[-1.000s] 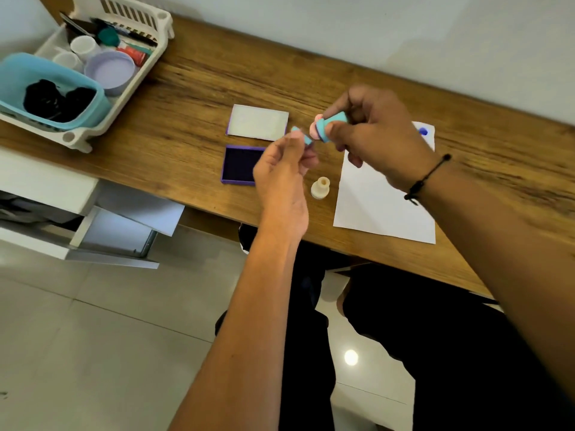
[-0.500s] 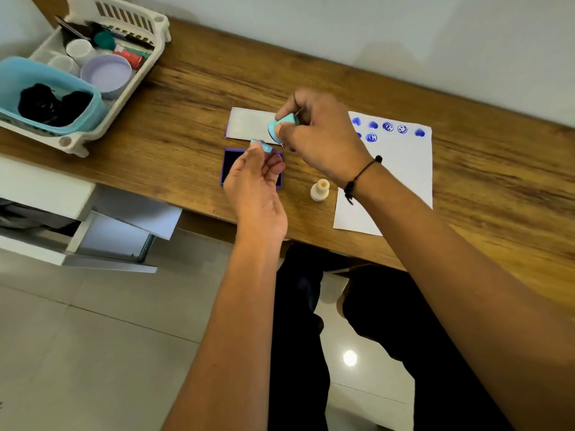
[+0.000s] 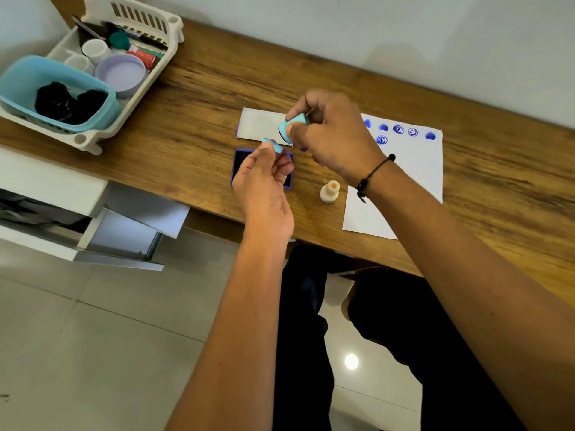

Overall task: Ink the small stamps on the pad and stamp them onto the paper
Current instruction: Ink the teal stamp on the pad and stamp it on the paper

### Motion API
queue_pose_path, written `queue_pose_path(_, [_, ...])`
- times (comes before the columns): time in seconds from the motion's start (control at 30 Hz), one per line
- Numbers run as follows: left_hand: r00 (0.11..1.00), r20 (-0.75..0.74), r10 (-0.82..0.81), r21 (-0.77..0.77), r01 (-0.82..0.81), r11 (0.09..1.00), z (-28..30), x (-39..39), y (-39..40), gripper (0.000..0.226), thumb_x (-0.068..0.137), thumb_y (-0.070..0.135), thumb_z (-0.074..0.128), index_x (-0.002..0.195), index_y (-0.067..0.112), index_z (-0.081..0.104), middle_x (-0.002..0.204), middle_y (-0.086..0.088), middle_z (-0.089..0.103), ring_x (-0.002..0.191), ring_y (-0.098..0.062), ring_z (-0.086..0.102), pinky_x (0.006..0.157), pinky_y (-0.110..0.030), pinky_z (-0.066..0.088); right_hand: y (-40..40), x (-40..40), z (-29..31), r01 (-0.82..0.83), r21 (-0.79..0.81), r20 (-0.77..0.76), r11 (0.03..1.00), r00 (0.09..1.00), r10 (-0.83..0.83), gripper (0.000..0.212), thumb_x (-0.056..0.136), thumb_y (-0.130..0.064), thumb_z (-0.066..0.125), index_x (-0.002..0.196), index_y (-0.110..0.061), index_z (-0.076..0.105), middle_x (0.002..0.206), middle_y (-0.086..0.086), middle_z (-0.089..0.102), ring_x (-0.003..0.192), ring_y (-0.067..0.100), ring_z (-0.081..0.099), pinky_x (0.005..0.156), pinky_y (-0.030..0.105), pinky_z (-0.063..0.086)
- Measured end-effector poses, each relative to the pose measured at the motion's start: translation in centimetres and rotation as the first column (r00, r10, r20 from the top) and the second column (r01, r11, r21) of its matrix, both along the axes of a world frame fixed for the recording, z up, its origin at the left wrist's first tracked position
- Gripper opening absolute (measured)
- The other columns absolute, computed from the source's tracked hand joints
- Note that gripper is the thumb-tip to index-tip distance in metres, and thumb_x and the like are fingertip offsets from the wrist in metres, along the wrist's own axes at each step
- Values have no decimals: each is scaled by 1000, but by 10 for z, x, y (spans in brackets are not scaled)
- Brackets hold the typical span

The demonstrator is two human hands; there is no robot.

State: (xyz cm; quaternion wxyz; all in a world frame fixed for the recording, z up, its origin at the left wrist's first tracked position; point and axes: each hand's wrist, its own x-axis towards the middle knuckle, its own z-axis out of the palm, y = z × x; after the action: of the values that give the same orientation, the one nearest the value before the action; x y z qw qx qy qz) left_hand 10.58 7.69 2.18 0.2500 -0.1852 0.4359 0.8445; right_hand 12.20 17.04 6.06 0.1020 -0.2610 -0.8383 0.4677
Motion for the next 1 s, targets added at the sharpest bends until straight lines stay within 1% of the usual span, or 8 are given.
queue_pose_path(0.1, [1000, -18, -14, -50, 13, 999, 0, -1, -3, 14, 87, 12, 57, 94, 2, 61, 70, -5, 63, 60, -10, 60, 59, -17, 53, 0, -2, -2, -9, 14, -5, 1000, 1000, 9, 8, 81, -15, 63, 89, -12, 65, 89, 0, 64, 78, 12, 58, 53, 18, 42])
queue_pose_path(0.2, [997, -40, 66, -191, -72, 979, -3, -12, -13, 8, 87, 14, 58, 85, 7, 62, 70, -3, 61, 61, -9, 58, 59, -16, 52, -5, -5, -13, -59, 135, 61, 989, 997, 51, 11, 81, -14, 62, 91, -13, 65, 89, -2, 61, 84, 12, 55, 64, 21, 45])
queue_pose_path(0.33, [991, -89, 99, -358, -124, 925, -11, -25, -29, 10, 88, 18, 56, 79, 12, 58, 71, -2, 59, 66, -10, 55, 58, -16, 49, -21, -13, -39, -356, 377, 308, 855, 919, 247, 17, 84, -10, 53, 100, -8, 58, 96, 15, 66, 87, 29, 60, 65, 37, 51])
queue_pose_path(0.43, [994, -3, 109, -372, -103, 923, -15, -25, -31, 12, 87, 19, 56, 78, 12, 58, 69, -2, 59, 61, -9, 55, 52, -16, 48, -28, -20, -52, -446, 472, 375, 760, 882, 285, 18, 87, -11, 51, 104, -5, 51, 100, 21, 64, 86, 36, 59, 59, 35, 40])
queue_pose_path(0.53, [969, 206, 135, -368, -52, 928, -17, -21, -32, 12, 86, 19, 56, 87, 8, 61, 72, -4, 61, 61, -9, 59, 53, -16, 51, -30, -23, -60, -475, 535, 380, 699, 874, 303, 25, 86, -10, 52, 110, -5, 49, 103, 20, 64, 88, 35, 59, 58, 34, 36])
queue_pose_path(0.63, [942, 295, 162, -359, -48, 932, -15, -17, -31, 22, 86, 18, 57, 101, 2, 60, 77, -7, 61, 67, -12, 61, 63, -20, 54, -27, -25, -62, -509, 562, 393, 652, 858, 331, 26, 86, -12, 52, 111, -6, 47, 100, 19, 64, 85, 35, 58, 56, 32, 32])
queue_pose_path(0.87, [934, 300, 193, -335, -87, 938, -8, -17, -28, 20, 86, 15, 56, 97, -1, 59, 76, -9, 60, 66, -14, 61, 70, -23, 56, -22, -30, -53, -580, 549, 470, 602, 810, 351, 22, 82, -17, 51, 104, -15, 51, 95, 16, 65, 79, 32, 55, 45, 24, 16])
queue_pose_path(1.0, [957, 221, 189, -346, -104, 932, -3, -4, -14, 10, 87, 14, 54, 83, 6, 58, 72, -4, 57, 65, -10, 58, 62, -18, 52, -17, -29, -40, -593, 504, 499, 628, 793, 349, 22, 84, -19, 51, 106, -14, 53, 101, 15, 64, 89, 32, 58, 48, 27, 26])
